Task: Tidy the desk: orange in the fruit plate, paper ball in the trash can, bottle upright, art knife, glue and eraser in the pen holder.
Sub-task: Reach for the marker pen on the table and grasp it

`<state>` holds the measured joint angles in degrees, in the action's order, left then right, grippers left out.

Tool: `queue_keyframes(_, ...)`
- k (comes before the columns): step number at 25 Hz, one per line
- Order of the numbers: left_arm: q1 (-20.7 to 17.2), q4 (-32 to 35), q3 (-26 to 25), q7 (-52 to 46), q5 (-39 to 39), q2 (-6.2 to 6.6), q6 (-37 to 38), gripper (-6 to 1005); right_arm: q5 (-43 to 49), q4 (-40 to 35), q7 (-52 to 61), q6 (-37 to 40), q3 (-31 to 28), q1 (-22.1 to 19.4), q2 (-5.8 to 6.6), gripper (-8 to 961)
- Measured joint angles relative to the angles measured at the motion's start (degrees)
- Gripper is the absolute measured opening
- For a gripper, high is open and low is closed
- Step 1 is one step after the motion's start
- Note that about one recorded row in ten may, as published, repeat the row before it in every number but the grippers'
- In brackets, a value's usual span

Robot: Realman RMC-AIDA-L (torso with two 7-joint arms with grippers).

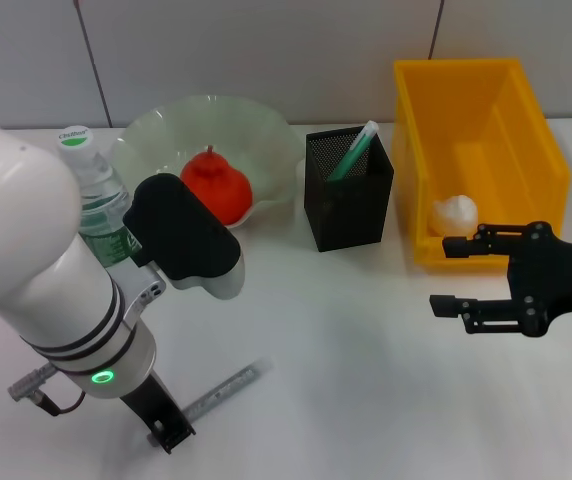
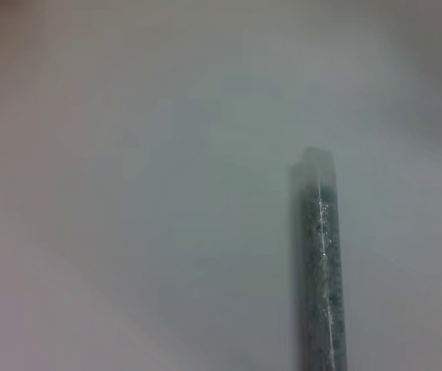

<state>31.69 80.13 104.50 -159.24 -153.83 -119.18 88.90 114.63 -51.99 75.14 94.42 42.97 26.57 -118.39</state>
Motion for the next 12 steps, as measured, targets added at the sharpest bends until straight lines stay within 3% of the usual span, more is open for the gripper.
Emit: queue_keyframes(12,0.56,0.41,-0.7,0.07,-0.07,0.0,0.46,150,-0.09,4.12,-2.05,-2.16,-1.12,-0.13,0.08,725)
